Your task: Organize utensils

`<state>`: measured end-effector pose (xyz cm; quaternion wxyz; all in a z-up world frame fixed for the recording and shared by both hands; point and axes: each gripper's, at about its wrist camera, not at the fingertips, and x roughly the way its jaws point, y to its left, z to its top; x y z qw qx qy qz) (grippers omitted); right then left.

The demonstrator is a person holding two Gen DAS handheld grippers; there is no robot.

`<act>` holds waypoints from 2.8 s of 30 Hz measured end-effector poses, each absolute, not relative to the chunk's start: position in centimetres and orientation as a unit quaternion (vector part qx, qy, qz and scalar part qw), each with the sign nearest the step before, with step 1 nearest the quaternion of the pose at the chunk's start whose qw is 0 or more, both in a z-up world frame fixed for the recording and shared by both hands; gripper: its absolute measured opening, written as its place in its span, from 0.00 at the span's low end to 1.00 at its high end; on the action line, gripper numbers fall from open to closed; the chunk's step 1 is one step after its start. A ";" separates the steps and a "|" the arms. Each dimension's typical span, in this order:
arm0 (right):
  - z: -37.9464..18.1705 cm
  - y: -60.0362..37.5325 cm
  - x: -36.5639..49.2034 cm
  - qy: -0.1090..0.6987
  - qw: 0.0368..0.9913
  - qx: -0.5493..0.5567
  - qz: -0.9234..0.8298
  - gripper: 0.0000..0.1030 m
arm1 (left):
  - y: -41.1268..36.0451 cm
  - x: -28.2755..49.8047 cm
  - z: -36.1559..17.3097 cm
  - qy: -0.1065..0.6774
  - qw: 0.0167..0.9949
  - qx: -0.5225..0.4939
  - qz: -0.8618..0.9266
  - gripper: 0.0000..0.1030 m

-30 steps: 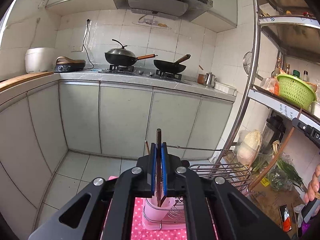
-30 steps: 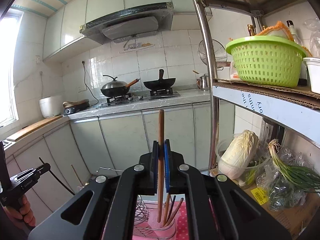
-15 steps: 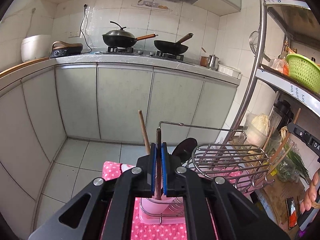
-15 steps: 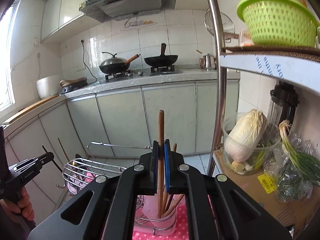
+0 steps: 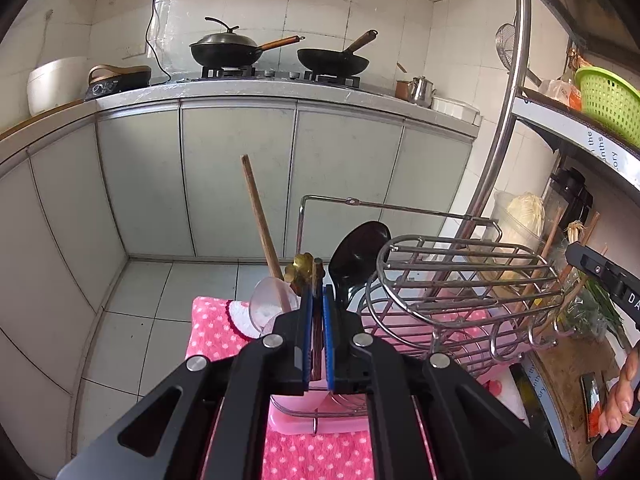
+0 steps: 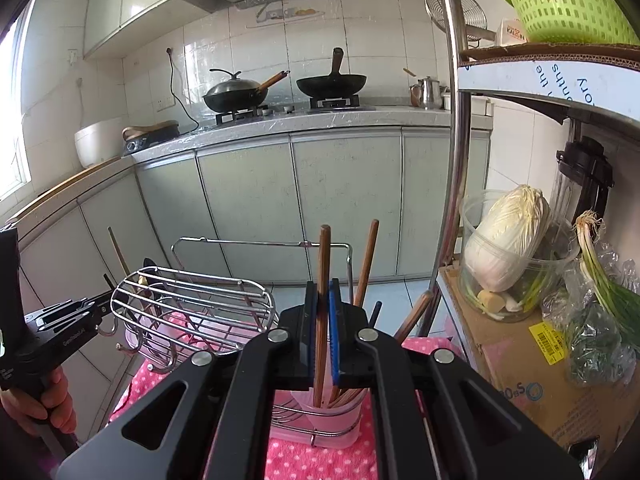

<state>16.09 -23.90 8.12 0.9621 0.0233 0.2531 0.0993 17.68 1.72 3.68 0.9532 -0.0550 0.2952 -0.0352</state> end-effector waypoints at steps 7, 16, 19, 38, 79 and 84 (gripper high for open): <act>8.0 -23.7 16.4 0.258 0.961 0.019 0.099 0.06 | 1.4 18.4 3.1 0.308 0.949 -0.052 -0.029 0.04; 8.0 -23.7 16.9 0.264 0.959 0.021 0.097 0.06 | 1.7 18.7 3.0 0.311 0.949 -0.054 -0.015 0.07; 8.1 -23.7 17.0 0.267 0.958 0.020 0.098 0.06 | 1.9 18.7 3.1 0.313 0.948 -0.056 -0.013 0.10; 10.5 -23.6 15.4 0.239 0.965 0.019 0.104 0.41 | 2.3 17.8 4.1 0.297 0.953 -0.056 -0.007 0.31; 4.9 -21.2 0.2 0.203 0.976 0.013 0.078 0.63 | 0.1 1.8 4.7 0.241 0.969 -0.048 -0.013 0.62; 3.3 -21.2 0.0 0.216 0.974 0.013 0.070 0.63 | -0.5 1.5 3.0 0.256 0.966 -0.037 -0.008 0.59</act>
